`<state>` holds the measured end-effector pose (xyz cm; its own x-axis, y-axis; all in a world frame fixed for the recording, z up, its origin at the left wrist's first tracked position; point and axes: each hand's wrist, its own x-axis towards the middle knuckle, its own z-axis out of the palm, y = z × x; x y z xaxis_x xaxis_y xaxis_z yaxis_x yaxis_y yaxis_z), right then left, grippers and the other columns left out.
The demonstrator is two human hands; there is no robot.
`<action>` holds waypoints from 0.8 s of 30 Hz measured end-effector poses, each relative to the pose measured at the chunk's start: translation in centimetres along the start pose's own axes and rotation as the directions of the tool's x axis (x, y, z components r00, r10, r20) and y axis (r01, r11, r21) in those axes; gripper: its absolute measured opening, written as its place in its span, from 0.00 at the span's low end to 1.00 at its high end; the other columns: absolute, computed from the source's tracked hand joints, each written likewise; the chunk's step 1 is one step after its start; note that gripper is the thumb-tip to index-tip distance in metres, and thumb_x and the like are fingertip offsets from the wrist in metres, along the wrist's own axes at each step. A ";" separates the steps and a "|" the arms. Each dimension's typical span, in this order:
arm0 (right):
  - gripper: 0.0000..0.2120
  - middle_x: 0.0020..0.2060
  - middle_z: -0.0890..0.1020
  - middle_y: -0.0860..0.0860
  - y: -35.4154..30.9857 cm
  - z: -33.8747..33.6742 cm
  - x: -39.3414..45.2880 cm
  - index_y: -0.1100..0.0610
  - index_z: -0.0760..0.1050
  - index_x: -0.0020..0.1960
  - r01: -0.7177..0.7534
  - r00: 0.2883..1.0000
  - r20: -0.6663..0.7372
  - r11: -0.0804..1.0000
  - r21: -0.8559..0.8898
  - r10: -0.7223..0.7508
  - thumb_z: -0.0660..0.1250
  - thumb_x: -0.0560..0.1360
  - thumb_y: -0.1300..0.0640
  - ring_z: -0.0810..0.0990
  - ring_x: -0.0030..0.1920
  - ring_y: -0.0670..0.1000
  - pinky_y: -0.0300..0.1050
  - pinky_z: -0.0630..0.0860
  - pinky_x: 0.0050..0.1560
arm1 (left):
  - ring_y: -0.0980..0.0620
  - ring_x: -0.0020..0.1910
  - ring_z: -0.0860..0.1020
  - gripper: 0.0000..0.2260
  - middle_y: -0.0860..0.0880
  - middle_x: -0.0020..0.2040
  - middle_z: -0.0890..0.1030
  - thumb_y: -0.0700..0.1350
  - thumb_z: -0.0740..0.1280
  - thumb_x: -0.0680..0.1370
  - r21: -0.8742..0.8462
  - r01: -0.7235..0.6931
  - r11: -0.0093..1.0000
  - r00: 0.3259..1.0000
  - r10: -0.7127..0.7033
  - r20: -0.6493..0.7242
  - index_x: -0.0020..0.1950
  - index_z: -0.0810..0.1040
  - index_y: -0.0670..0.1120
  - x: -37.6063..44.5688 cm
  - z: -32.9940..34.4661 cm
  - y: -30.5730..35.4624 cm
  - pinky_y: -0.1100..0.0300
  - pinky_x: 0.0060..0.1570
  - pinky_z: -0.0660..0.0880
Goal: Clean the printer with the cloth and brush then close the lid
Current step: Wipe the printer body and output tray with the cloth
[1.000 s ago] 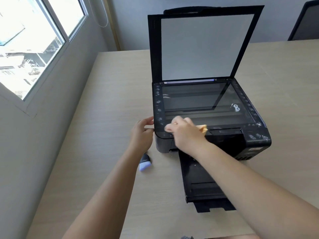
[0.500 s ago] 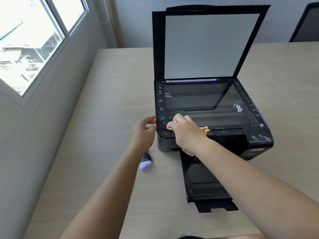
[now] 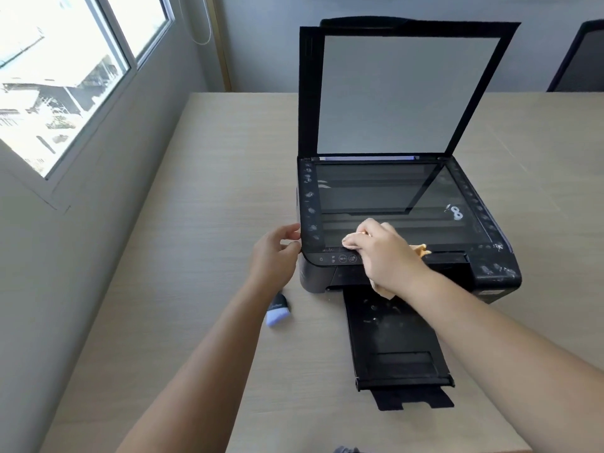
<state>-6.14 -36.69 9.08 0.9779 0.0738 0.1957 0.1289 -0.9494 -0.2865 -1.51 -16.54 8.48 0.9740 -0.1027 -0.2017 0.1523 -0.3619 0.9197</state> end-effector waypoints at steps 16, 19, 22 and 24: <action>0.18 0.50 0.79 0.56 0.5 2.1 -4.0 0.57 0.81 0.55 0.090 0.944 -0.314 0.995 -0.046 -0.100 0.70 0.69 0.72 0.72 0.41 0.58 0.50 0.73 0.48 | 0.60 0.37 0.81 0.15 0.54 0.47 0.82 0.40 0.64 0.76 -0.020 -0.008 1.000 0.997 0.010 0.070 0.59 0.81 0.50 1.5 -0.6 -0.9 0.45 0.49 0.80; 0.13 0.52 0.80 0.56 -3.9 4.1 -2.4 0.57 0.80 0.58 0.152 0.949 -0.281 0.988 -0.001 -0.146 0.65 0.75 0.63 0.74 0.44 0.60 0.47 0.69 0.50 | 0.57 0.38 0.81 0.15 0.54 0.46 0.82 0.39 0.64 0.76 -0.011 -0.016 1.000 0.996 0.017 0.084 0.61 0.80 0.50 1.8 -0.7 -0.9 0.50 0.51 0.80; 0.13 0.54 0.79 0.55 -5.5 4.6 -2.1 0.56 0.79 0.59 0.199 0.956 -0.225 0.979 0.032 -0.187 0.62 0.77 0.58 0.73 0.44 0.58 0.48 0.72 0.50 | 0.53 0.41 0.82 0.17 0.50 0.49 0.81 0.36 0.63 0.77 -0.027 -0.005 1.000 0.993 0.008 0.122 0.63 0.79 0.47 2.1 -1.0 -0.6 0.53 0.49 0.81; 0.12 0.55 0.80 0.53 -4.1 3.8 -2.8 0.56 0.79 0.59 0.247 0.949 -0.210 0.968 0.043 -0.233 0.65 0.77 0.60 0.74 0.44 0.57 0.47 0.74 0.50 | 0.50 0.45 0.82 0.17 0.49 0.50 0.81 0.34 0.62 0.77 -0.045 0.004 0.999 0.987 0.003 0.159 0.63 0.78 0.47 2.1 -1.3 -0.6 0.58 0.46 0.80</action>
<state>-8.75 -31.88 6.13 0.8637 0.2274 0.4497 0.3738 -0.8876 -0.2691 0.63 -15.31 7.92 0.9354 -0.2503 -0.2497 0.1634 -0.3203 0.9331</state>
